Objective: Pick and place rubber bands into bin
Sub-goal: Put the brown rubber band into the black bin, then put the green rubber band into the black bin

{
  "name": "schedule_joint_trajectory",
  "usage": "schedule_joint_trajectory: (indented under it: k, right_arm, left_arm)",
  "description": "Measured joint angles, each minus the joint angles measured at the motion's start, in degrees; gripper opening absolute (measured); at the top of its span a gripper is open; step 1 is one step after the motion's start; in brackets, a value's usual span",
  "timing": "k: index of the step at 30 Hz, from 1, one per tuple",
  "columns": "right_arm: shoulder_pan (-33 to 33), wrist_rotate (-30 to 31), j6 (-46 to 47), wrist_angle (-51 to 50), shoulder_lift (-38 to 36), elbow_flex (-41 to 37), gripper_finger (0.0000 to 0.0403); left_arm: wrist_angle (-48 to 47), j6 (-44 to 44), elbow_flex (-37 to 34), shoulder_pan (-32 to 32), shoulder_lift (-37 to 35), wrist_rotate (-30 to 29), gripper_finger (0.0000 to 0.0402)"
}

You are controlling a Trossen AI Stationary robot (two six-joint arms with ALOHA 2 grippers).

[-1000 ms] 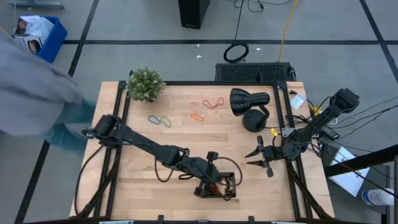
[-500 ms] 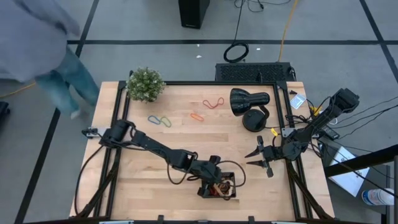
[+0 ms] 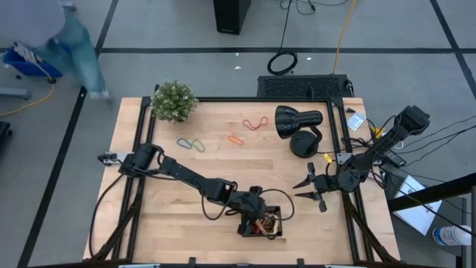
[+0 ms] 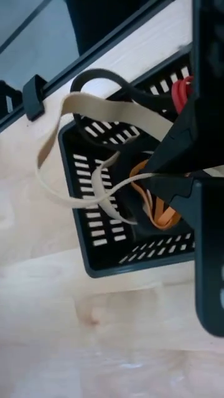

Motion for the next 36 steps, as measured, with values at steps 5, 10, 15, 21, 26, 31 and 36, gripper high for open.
schedule_joint_trajectory:
  k: [5, 10, 15, 21, 26, 31, 36]
  right_arm:
    - [0.0, 0.0, 0.0, 0.0, 0.0, 0.0, 0.0116]
    - [0.0, 0.0, 0.0, 0.0, 0.0, 0.0, 0.0116]
    - [0.0, 0.0, 0.0, 0.0, 0.0, 0.0, 0.0116]
    - [0.0, 0.0, 0.0, 0.0, 0.0, 0.0, 0.0116]
    - [0.0, 0.0, 0.0, 0.1, 0.0, 0.0, 0.0116]
    - [0.0, -0.1, 0.0, 0.3, 0.0, 0.0, 0.0116]
    - [0.0, -0.2, 0.0, 0.5, -0.1, 0.0, 0.0116]
  left_arm:
    - [-0.3, -1.5, 0.0, 0.0, 0.0, 0.0, 0.0032]
    - [-2.2, -1.7, 0.0, 0.0, 0.0, 0.8, 0.0062]
    - [-3.3, -3.8, 0.0, 0.0, 0.0, 2.8, 0.0115]
    - [-5.3, -3.7, 0.0, 0.0, -2.6, 6.7, 0.0182]
    - [-10.3, -2.0, 0.0, 0.1, -8.6, 5.8, 0.0208]
    - [-14.7, -2.1, 0.1, 0.2, -15.0, 2.9, 0.0215]
    - [-17.9, -0.4, 0.0, 0.5, -19.3, 2.7, 0.0216]
